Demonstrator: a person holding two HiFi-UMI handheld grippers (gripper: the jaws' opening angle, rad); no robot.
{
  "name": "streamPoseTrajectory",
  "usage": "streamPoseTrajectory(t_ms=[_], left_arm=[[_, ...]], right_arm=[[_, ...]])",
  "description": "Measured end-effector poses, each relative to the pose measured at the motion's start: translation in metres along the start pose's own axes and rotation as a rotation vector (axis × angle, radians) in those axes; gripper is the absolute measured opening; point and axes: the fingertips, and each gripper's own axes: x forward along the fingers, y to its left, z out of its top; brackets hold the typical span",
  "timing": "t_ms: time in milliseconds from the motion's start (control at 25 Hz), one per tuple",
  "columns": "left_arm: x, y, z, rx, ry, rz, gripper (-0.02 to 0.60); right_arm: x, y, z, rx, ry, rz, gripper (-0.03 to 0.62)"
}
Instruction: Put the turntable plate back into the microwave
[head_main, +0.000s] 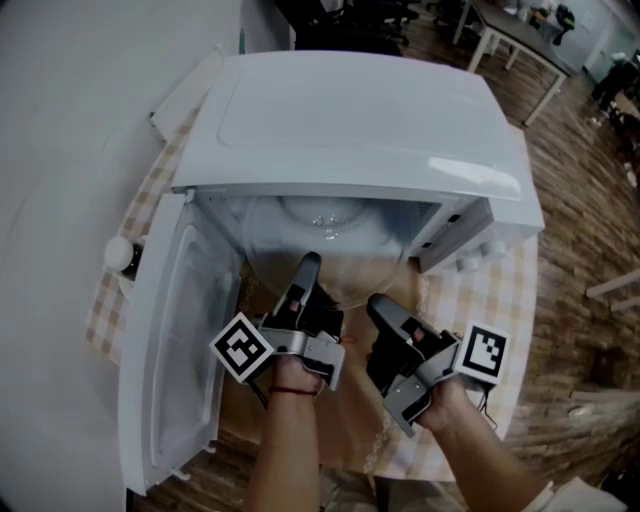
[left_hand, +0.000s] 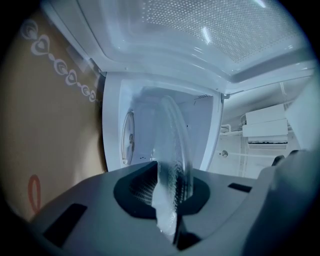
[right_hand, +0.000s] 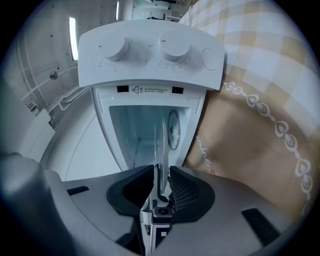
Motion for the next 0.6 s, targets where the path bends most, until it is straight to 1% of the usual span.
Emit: streamPoseTrajectory(t_ms=[200,400,600], left_arm=[[-0.001,0.001,-0.001,0.0,-0.001,0.006,0.026],[0.001,0.002,-0.003,0.0,0.004,0.011,0.026],[0.003,0.001,-0.002,0.003,0.003,0.011,0.026]], right_arm=[[0.008,0.001,0.004,0.007,-0.012,0.032,0.103],[0.014,-0.003,0.004,0.012,-0.004,0.024,0.103],[0.024,-0.004,0.001,0.008,0.025,0.032,0.094]])
